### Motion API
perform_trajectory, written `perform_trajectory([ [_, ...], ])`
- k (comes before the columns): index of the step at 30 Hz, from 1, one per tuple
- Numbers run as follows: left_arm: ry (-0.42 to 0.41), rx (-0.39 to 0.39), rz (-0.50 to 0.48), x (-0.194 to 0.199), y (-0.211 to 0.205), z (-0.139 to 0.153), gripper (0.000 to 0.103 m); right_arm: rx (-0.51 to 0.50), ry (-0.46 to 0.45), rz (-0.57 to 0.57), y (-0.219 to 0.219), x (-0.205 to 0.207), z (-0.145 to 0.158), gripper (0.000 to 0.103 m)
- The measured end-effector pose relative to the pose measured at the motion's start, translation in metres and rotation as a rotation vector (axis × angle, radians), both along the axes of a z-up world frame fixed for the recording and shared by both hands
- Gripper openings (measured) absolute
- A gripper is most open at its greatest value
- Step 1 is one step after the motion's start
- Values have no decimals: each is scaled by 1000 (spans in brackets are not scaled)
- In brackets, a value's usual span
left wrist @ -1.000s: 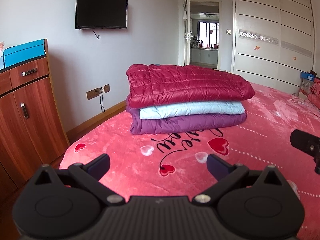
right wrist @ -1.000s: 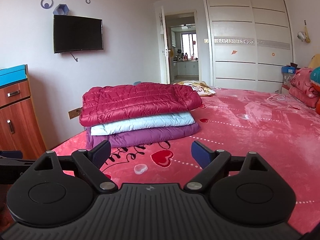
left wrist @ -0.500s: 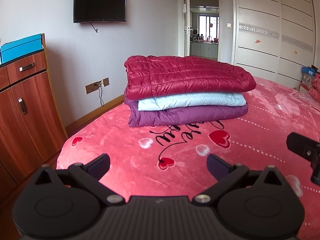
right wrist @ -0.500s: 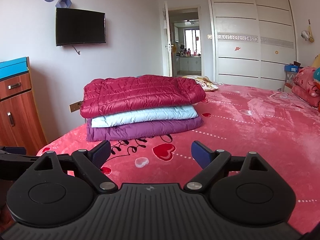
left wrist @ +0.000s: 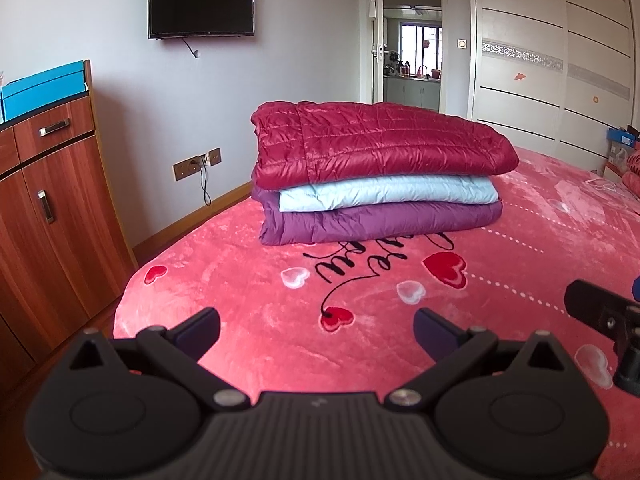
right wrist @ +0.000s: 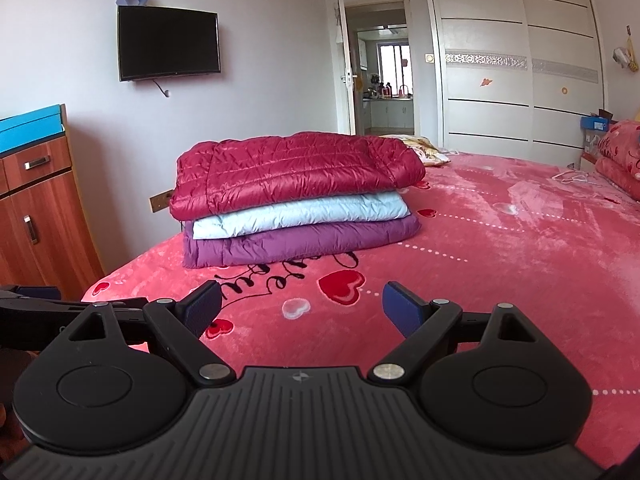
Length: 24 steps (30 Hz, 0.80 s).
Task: Fold large clothes
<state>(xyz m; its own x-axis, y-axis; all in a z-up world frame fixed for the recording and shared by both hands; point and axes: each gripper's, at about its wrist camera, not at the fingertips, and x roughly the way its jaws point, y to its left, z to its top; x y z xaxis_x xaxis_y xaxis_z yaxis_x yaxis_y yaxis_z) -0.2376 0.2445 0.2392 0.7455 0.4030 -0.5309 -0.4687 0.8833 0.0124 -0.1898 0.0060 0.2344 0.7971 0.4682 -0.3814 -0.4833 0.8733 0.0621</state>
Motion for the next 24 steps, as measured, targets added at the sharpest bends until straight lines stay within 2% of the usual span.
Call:
perform_trajectory([
  [24,20,9,-4,7,-2,-11,102,-18,20,26,-2,0,-3,103],
])
